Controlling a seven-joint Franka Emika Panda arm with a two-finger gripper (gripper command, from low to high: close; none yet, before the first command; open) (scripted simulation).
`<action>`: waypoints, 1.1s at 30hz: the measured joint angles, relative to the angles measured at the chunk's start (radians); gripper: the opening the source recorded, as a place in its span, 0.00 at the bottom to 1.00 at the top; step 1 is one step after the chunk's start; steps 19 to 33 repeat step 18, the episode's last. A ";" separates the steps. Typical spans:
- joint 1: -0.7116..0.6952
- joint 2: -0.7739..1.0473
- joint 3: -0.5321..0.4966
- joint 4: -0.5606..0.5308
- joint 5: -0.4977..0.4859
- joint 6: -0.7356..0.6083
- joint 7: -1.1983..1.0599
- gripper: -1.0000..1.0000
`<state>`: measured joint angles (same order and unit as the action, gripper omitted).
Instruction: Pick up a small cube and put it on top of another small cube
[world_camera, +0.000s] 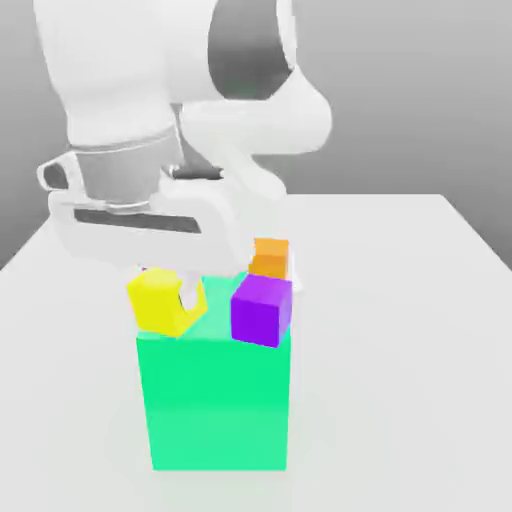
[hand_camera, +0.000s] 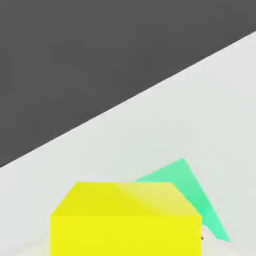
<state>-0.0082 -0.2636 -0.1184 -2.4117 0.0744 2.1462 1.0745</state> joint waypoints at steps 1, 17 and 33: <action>0.007 -0.035 0.028 -0.004 -0.018 -0.030 0.039 0.00; 0.021 -0.097 0.121 -0.076 -0.073 -0.019 0.155 1.00; 0.021 -0.113 0.121 -0.052 -0.073 -0.058 0.156 1.00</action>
